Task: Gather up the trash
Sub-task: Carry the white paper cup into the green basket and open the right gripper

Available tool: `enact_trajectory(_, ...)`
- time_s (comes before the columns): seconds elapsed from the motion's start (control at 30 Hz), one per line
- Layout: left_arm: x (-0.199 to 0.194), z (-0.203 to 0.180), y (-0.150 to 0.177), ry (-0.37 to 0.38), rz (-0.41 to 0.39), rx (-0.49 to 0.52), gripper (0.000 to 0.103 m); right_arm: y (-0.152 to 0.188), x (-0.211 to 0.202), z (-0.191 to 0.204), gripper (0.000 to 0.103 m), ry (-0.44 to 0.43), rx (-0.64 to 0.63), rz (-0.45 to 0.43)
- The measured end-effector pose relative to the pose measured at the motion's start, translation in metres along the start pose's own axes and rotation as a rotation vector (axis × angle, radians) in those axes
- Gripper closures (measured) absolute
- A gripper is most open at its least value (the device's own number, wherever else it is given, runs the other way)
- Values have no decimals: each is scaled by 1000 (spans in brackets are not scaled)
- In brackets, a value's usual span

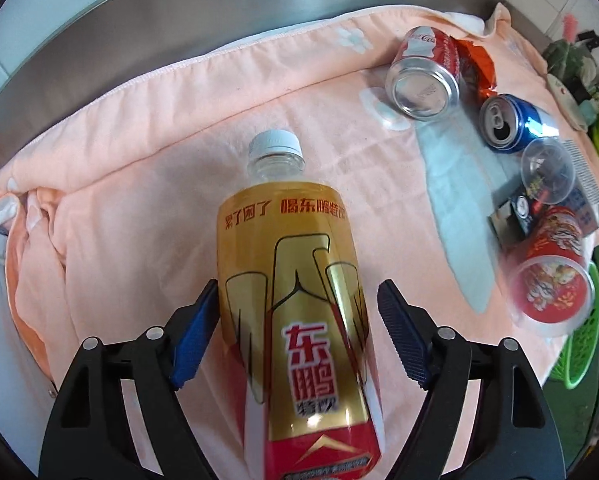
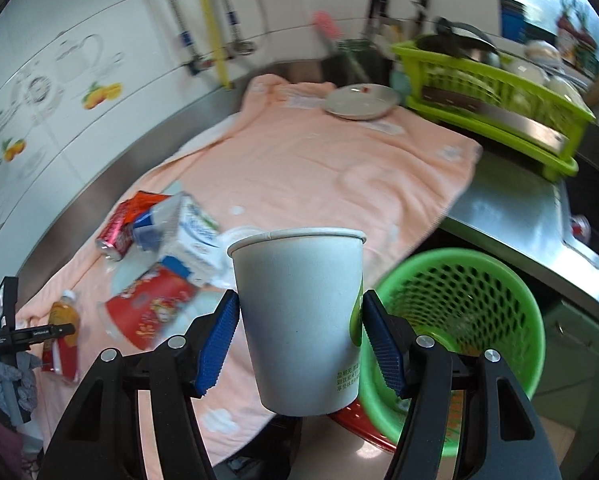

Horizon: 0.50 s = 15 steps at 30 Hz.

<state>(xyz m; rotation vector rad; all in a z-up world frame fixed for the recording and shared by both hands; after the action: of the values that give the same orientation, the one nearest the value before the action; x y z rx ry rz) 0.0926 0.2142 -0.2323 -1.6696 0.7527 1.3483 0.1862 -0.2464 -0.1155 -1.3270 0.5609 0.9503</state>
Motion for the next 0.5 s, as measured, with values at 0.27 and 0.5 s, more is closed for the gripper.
enact_trajectory(0.27,-19,-9,-1,43,-44,15,37,20,18,-78,42,119,153,44)
enact_trajectory(0.5,-65,-50,0,156,-106,86,37,37,57,-124,41,167,240,121)
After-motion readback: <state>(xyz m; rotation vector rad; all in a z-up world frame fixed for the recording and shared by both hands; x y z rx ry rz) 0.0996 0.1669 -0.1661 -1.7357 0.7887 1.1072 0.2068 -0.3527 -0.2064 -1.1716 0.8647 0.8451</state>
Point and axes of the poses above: each gripper's, at about its wrist camera, not at the fingertips, and x roughly the way its jaws point, z to its left, y to its underside, the point moved 9 cm from there along x, roughly the way its jaws point, and after that the axes turned 4 degrees about z, right-handed, at the moved point
